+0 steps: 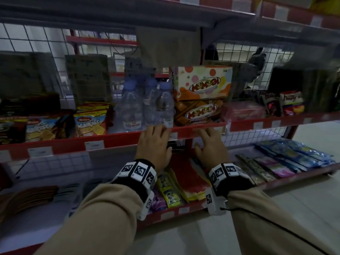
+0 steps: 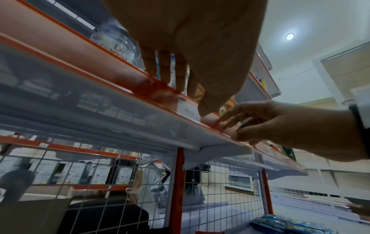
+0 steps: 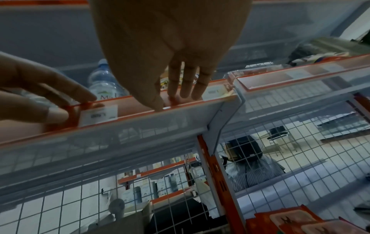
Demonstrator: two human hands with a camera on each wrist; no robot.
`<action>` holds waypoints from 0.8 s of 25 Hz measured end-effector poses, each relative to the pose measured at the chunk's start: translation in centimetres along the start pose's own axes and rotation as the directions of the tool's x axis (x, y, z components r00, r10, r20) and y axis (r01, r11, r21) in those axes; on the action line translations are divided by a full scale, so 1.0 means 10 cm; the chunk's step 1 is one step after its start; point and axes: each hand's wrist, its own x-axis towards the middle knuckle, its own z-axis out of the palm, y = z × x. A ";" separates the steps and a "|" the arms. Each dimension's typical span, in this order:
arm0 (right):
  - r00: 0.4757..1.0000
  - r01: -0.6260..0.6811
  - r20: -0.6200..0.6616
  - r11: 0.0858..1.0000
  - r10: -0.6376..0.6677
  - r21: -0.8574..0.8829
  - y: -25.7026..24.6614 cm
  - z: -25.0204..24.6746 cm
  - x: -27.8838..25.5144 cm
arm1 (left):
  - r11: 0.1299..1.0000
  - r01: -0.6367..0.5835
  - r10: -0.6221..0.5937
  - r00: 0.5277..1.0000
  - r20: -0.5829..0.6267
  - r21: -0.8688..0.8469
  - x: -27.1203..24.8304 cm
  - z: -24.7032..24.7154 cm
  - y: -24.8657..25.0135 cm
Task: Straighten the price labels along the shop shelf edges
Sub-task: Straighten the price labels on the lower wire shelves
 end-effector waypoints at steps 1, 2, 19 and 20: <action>0.999 0.036 -0.028 0.999 -0.036 0.020 0.06 0.02 0.06 | 1.000 0.027 -0.027 0.999 -0.029 0.002 0.04 0.04 0.04; 0.995 0.082 -0.058 0.996 -0.080 0.032 0.12 0.04 0.10 | 0.999 0.051 -0.051 0.997 -0.064 -0.004 0.08 0.07 0.08; 0.924 0.295 -0.268 0.954 -0.272 0.048 0.40 0.55 0.17 | 0.979 0.162 -0.125 0.957 -0.261 0.123 0.21 0.32 0.17; 0.920 0.298 -0.277 0.953 -0.275 0.044 0.38 0.53 0.19 | 0.978 0.170 -0.134 0.956 -0.261 0.121 0.21 0.32 0.18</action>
